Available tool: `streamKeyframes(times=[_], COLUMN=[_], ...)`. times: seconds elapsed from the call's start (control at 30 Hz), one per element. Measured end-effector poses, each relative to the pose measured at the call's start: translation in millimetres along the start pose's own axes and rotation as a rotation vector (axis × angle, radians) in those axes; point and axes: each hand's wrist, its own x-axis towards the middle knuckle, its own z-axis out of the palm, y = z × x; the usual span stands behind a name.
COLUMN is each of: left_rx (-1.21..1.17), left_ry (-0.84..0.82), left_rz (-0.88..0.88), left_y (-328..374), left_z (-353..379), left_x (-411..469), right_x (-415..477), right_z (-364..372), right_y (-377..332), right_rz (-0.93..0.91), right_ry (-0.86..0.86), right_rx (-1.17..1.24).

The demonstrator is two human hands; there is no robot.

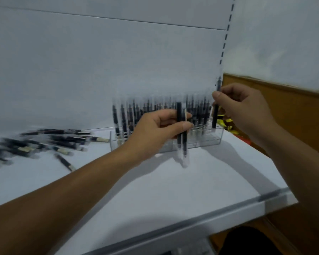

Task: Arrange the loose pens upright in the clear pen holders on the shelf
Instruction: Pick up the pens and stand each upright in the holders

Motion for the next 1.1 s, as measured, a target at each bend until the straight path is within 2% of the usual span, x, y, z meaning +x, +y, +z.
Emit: streamKeyframes(times=[0.2,0.37,0.73,0.8,0.93,1.1], left_rx=[-0.130,-0.091,-0.225,-0.240,-0.261,-0.262], left_ry=[-0.006,-0.080,-0.037,-0.033,-0.024,-0.022], left_rz=[-0.064,-0.075,-0.110,-0.118,-0.127,-0.129], left_y=[-21.8,-30.2,-32.5,-32.2,-30.5,-30.1], left_z=[18.4,25.9,24.9,24.7,24.4,25.5], left_x=[-5.2,-10.2,-8.2,-8.2,-8.5,-9.4], right_x=[20.0,33.4,47.9,47.0,42.1,42.5], right_z=[-15.3,-11.1,-0.5,-1.1,2.0,6.1], right_y=[19.9,29.8,42.3,45.9,52.6,54.4], right_rz=[0.047,0.054,0.089,0.110,0.186,0.206], right_ry=[0.065,0.071,0.053,0.014,-0.220,-0.226], right_rx=[-0.058,-0.188,-0.261,-0.280,-0.475,-0.540])
